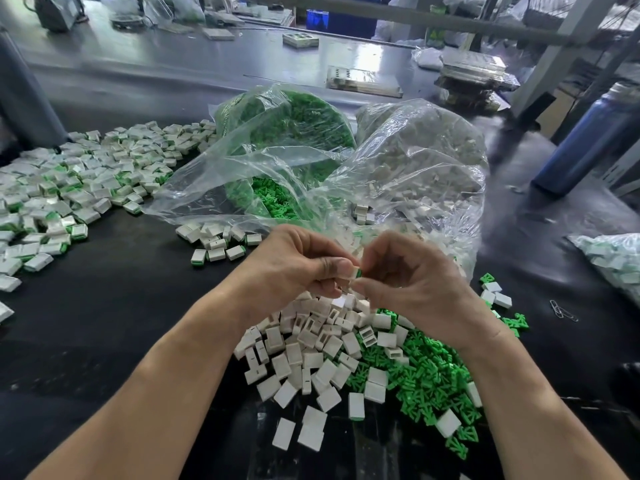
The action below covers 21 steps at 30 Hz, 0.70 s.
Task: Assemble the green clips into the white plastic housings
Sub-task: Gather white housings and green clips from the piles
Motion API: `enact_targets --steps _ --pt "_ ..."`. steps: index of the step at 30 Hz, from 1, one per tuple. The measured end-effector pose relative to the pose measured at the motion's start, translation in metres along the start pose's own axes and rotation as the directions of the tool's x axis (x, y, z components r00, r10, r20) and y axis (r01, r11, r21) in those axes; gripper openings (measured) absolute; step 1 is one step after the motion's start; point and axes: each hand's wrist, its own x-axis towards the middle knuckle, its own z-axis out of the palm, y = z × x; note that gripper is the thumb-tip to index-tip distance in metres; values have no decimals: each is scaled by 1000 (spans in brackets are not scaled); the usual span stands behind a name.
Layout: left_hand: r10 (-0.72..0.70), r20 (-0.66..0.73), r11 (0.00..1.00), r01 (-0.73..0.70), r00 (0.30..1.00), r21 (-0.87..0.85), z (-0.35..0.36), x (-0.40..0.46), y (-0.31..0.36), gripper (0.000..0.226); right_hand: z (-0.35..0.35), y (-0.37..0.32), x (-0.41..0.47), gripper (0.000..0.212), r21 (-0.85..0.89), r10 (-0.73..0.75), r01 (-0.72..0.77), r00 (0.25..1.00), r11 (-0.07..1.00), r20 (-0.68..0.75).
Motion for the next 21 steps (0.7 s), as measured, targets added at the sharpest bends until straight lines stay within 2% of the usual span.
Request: enact_targets --steps 5,10,15,18,21 --pt "13 74 1000 -14 997 11 -3 -1 3 19 -6 -4 -1 24 59 26 -30 997 998 73" --pt "38 79 999 -41 996 32 -3 1 4 21 -8 -2 -2 17 77 -4 -3 996 997 88" --pt "93 8 996 -93 996 -18 -2 1 3 19 -13 1 -1 16 153 -5 12 999 988 -44" --pt "137 -69 991 -137 988 6 2 3 0 17 -7 4 0 21 91 -24 35 992 995 -126" --pt "177 -131 984 -174 975 35 4 5 -3 17 -1 5 2 16 62 -16 29 980 998 -198"
